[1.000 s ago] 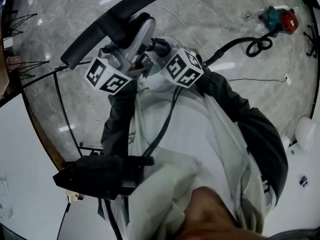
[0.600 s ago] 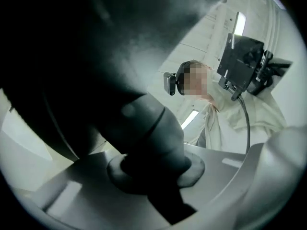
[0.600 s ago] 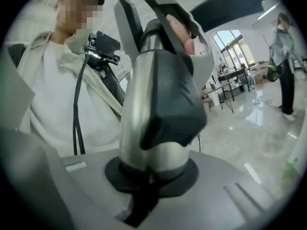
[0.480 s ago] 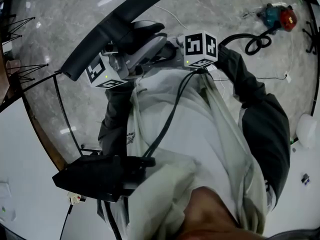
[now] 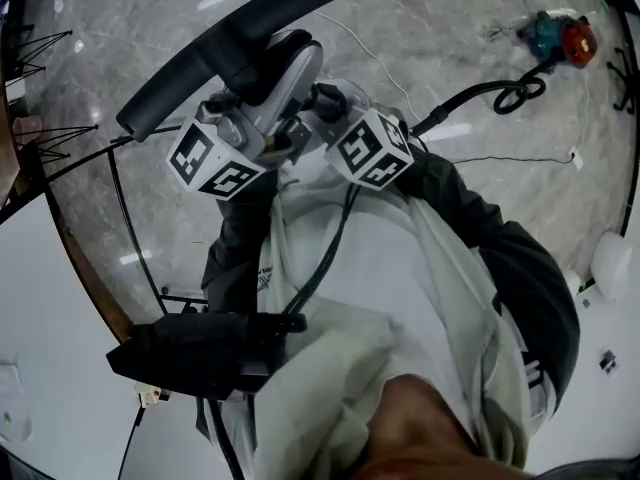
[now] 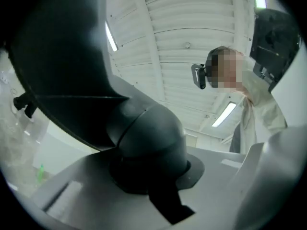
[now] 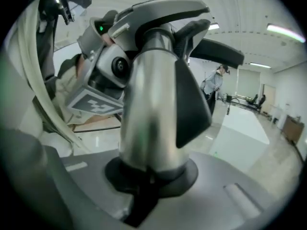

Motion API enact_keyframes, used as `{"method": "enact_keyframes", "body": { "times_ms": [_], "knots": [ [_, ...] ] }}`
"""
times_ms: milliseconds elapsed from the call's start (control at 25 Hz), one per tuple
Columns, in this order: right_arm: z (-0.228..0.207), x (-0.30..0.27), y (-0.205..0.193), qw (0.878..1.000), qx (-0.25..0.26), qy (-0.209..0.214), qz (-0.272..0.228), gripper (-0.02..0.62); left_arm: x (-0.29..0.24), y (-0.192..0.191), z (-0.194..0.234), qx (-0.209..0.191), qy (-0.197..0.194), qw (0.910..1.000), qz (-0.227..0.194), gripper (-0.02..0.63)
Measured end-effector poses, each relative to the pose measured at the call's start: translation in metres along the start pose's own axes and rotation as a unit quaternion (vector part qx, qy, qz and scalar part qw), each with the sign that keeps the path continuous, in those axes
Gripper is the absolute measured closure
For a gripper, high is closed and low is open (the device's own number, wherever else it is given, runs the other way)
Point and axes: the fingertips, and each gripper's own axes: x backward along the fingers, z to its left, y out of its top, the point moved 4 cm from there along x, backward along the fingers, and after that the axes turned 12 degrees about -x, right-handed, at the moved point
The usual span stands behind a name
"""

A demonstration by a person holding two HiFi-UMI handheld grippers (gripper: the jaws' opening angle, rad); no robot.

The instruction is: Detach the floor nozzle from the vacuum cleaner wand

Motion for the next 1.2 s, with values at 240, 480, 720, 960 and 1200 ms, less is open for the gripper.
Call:
{"method": "enact_keyframes", "body": {
  "times_ms": [240,480,720,960,1200],
  "knots": [
    [0.028,0.039,-0.006,0.938,0.043,0.343,0.037,0.552,0.001,0.013,-0.052,-0.019,-0.195,0.9769,-0.085,0.528],
    [0.034,0.053,-0.006,0.858,0.019,0.509,0.069,0.557,-0.007,0.011,-0.055,0.002,-0.252,0.9637,-0.089,0.526],
    [0.014,0.013,0.000,0.989,-0.016,0.147,0.016,0.557,-0.004,0.005,-0.014,0.002,-0.057,0.9983,-0.013,0.534],
    [0.005,0.002,-0.004,1.000,0.002,-0.013,0.011,0.557,0.006,0.001,-0.002,0.013,-0.010,0.9998,-0.006,0.535],
    [0.025,0.030,-0.010,0.964,0.040,0.262,0.016,0.554,0.007,0.004,-0.052,-0.020,-0.190,0.9785,-0.077,0.530]
  ]
}}
